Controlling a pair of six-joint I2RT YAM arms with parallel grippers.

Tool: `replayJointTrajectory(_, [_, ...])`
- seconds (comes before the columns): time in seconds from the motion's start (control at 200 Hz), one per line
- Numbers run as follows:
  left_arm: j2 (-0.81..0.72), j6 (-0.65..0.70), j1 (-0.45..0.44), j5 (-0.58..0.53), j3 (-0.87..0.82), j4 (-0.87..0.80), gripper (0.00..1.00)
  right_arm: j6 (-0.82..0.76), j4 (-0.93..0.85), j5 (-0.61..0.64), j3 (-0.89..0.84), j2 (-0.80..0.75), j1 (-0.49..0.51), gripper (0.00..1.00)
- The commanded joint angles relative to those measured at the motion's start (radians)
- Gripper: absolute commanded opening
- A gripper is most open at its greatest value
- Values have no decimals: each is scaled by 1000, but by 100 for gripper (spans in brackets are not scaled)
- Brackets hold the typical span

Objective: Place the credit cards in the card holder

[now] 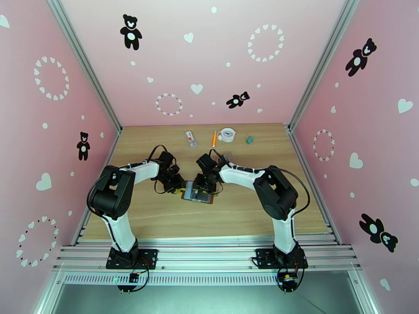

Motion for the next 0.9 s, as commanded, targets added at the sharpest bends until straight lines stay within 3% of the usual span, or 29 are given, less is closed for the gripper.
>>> replayJointTrajectory(0.0, [62,-5,-52,-13,-51,-5,23,18,-63,-42,73,72,29,41])
replayJointTrajectory(0.29, [47,-12,-52,-7,-63,-1,22,13,-82,-71,139,108,37,42])
replayJointTrajectory(0.896, [-86,-68,-52,65,-59,-1,24,-60,-116,-30,82,-8,-20,45])
